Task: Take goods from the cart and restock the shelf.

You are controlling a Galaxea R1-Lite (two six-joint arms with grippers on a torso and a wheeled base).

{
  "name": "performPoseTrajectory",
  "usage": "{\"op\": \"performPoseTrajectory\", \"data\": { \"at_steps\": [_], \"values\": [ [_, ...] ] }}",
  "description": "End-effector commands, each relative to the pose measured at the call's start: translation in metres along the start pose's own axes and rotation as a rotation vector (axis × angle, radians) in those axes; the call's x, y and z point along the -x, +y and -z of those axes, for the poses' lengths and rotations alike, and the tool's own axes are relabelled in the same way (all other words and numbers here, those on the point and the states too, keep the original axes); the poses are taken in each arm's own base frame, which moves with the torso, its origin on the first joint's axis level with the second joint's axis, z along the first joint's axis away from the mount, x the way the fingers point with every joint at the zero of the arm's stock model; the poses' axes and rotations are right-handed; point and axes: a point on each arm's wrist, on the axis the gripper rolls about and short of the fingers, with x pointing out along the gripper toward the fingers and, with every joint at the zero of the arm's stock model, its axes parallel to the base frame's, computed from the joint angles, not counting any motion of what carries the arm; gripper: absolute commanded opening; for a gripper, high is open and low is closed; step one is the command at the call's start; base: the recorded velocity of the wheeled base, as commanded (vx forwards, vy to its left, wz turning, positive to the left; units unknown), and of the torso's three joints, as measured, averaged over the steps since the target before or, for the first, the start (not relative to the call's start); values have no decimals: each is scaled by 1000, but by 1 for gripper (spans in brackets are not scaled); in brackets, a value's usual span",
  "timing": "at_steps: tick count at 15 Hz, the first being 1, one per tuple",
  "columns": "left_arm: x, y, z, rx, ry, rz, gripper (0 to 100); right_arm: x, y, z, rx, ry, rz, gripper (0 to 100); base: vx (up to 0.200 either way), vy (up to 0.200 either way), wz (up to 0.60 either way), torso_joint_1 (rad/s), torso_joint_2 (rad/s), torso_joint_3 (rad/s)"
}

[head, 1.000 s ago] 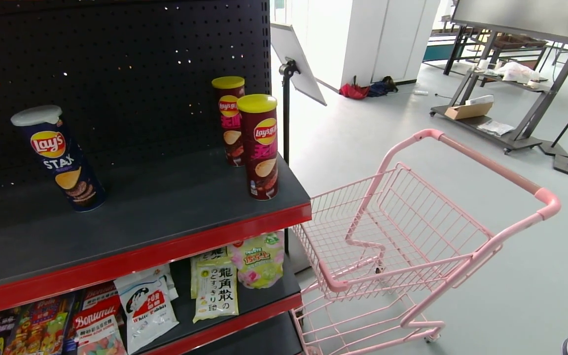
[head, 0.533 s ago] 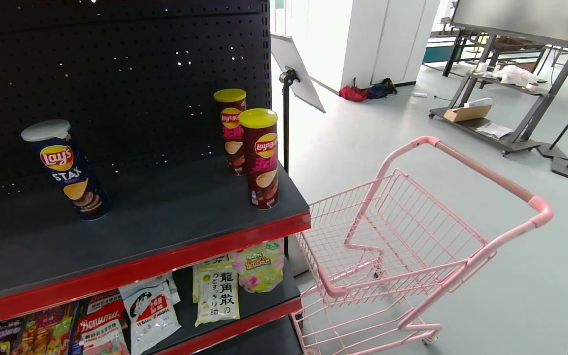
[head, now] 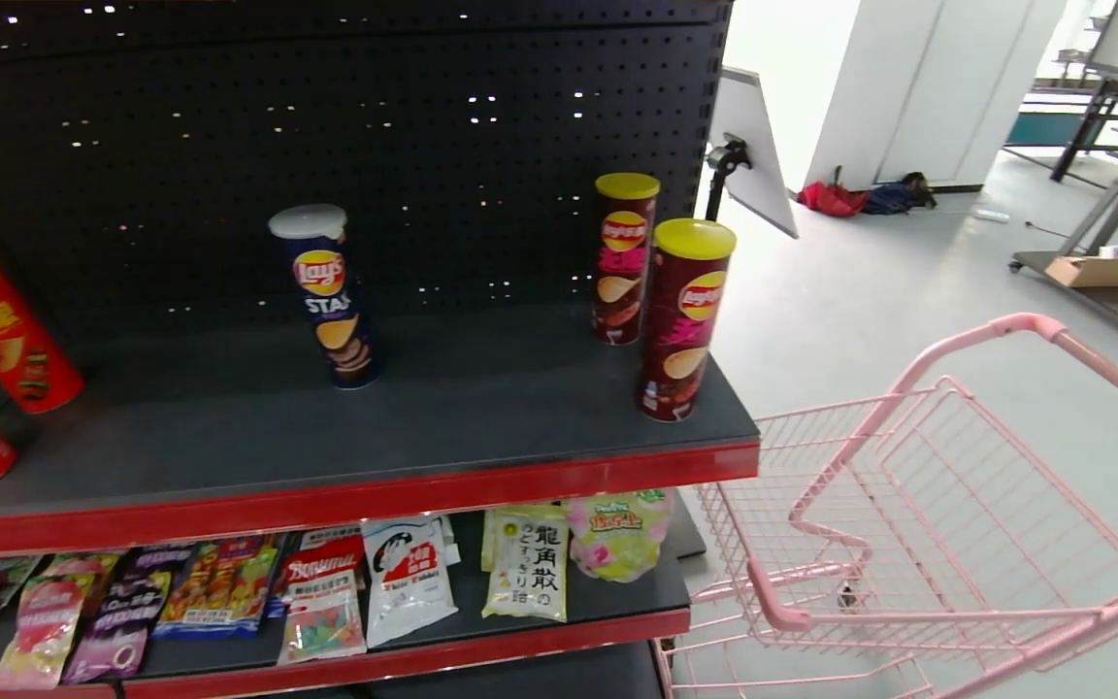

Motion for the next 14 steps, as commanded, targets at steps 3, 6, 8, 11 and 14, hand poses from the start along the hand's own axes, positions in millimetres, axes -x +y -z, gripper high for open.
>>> {"op": "performPoseTrajectory", "data": {
  "at_steps": [3,6,8,11,14],
  "values": [
    [0,0,0,1,1,0,100,5,1,11,-14,-39,-4,0,0,0,0,0,0,0],
    [0,0,0,-1,1,0,100,16,-1,20,-36,-120,-21,0,0,0,0,0,0,0],
    [0,0,0,-2,1,-1,100,17,0,26,-39,-141,-47,0,0,200,0,5,2,0],
    [0,0,0,-2,1,-1,100,18,2,31,-84,-161,-90,0,0,200,0,6,1,2],
    [0,0,0,-2,1,0,100,19,4,31,-107,-179,-171,0,0,200,0,-2,4,-1]
  ]
}}
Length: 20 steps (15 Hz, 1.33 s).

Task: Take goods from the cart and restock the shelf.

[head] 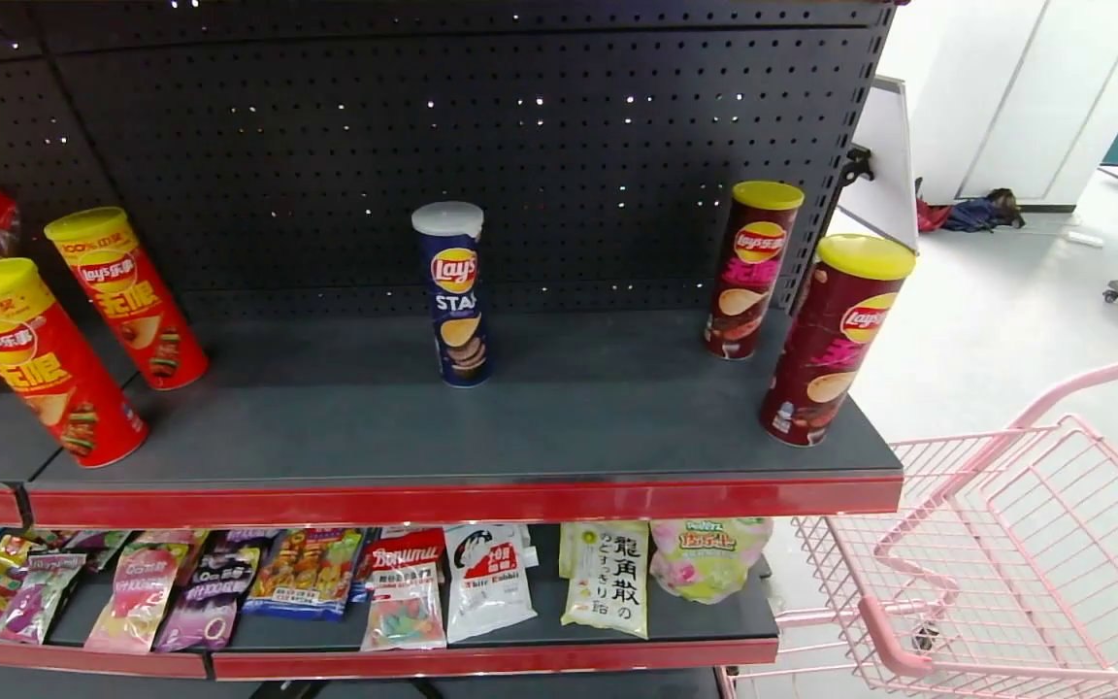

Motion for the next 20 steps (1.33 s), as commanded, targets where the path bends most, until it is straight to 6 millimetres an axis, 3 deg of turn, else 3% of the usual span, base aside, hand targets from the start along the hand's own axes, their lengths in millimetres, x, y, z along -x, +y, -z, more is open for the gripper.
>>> {"op": "performPoseTrajectory", "data": {
  "at_steps": [1,6,10,15,20],
  "values": [
    [0,0,0,0,1,0,100,1,0,1,-2,-12,-13,0,0,200,0,7,2,2],
    [0,0,0,0,1,-1,100,2,2,18,-3,-26,-19,0,0,200,0,1,4,2],
    [0,0,0,0,1,-1,100,2,3,19,-2,-22,-36,0,0,0,0,0,0,0],
    [0,0,0,2,1,0,100,1,3,22,-1,-13,-40,0,200,0,0,-1,0,2],
    [0,0,0,3,4,0,100,-1,5,26,0,-2,-75,0,0,0,0,0,0,0]
  ]
}}
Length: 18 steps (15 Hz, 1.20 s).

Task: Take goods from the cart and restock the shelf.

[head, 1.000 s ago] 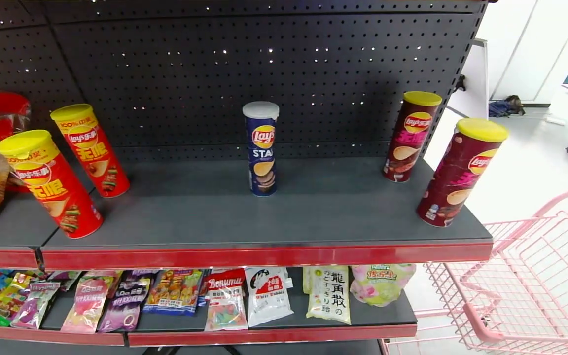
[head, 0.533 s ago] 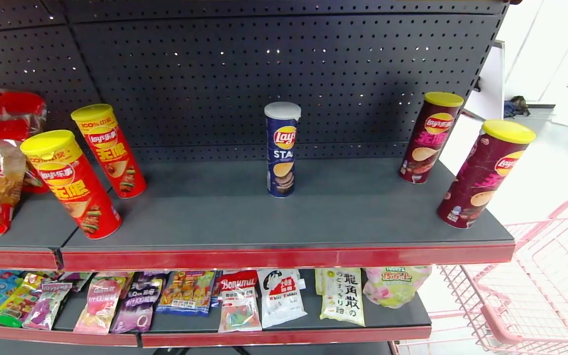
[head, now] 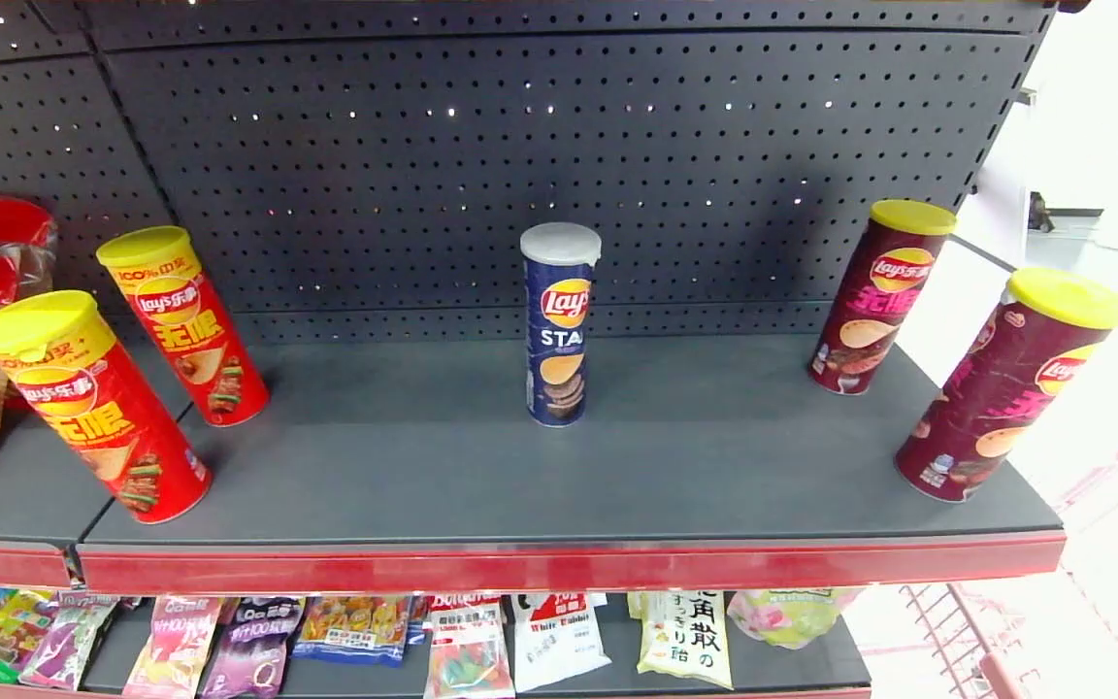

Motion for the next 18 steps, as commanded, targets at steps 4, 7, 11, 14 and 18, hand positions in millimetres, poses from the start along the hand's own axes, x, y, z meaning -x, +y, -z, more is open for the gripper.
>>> {"op": "performPoseTrajectory", "data": {
  "at_steps": [4,7,11,14,18],
  "values": [
    [-5,0,-2,-21,67,44,100,-2,1,4,0,14,-19,0,0,0,0,0,0,0],
    [-33,-5,-137,70,-2,204,100,-2,1,5,0,20,-23,0,0,0,0,0,0,0],
    [-100,-20,-172,39,77,584,100,-4,2,11,9,40,-20,0,0,0,0,0,0,0],
    [-161,-36,-154,-57,161,825,100,-4,2,10,9,38,-14,0,0,0,0,0,0,0],
    [-234,-70,-116,-115,252,952,100,-4,2,10,1,37,-20,0,0,0,0,0,0,0]
  ]
}}
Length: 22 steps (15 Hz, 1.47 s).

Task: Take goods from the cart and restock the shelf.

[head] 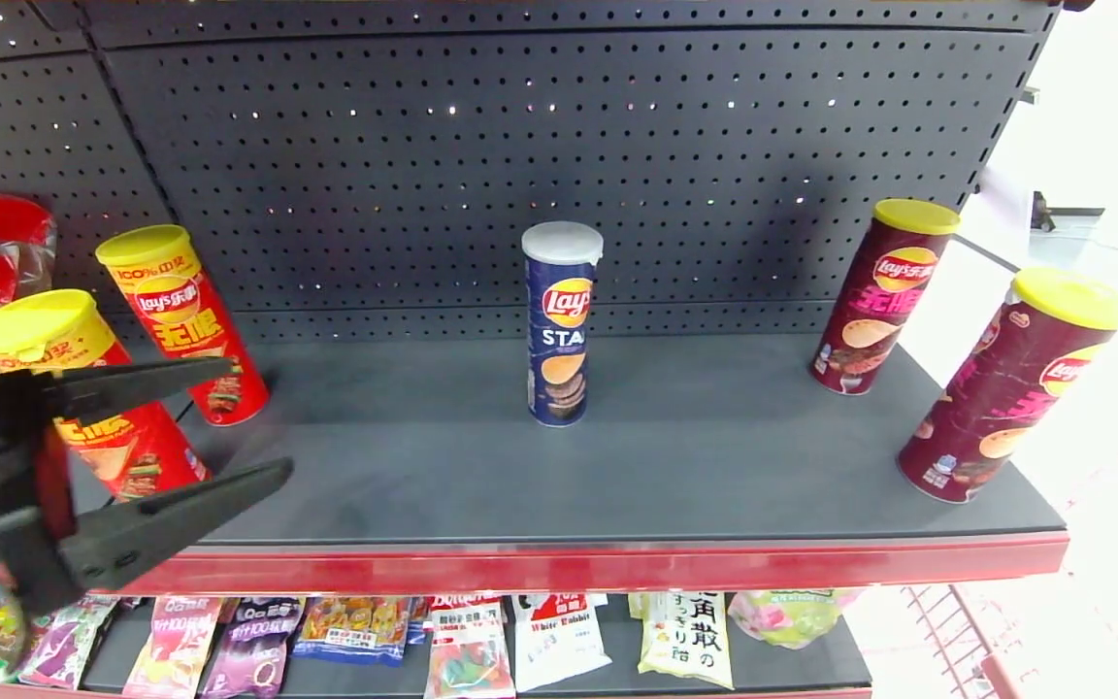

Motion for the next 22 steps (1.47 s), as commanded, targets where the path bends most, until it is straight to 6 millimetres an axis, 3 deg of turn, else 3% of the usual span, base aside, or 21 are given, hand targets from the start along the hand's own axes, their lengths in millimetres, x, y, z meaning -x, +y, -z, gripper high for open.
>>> {"op": "performPoseTrajectory", "data": {
  "at_steps": [1,4,7,10,17,22],
  "values": [
    [-100,39,31,-2,84,141,100,-1,0,0,-11,-4,-1,0,0,0,0,0,0,0],
    [-151,44,36,-43,28,187,100,-4,0,3,-20,-20,7,0,0,0,0,0,0,0],
    [-184,42,35,-54,20,235,100,-4,0,3,-21,-22,7,0,0,0,0,0,0,0],
    [-221,56,29,-80,-21,238,100,-4,0,3,-21,-22,7,0,0,0,0,0,0,0],
    [-251,73,19,-108,-70,215,100,-4,0,3,-21,-22,8,0,0,0,0,0,0,0],
    [-259,78,8,-105,-65,219,100,-4,0,3,-21,-21,10,0,0,0,0,0,0,0]
  ]
}}
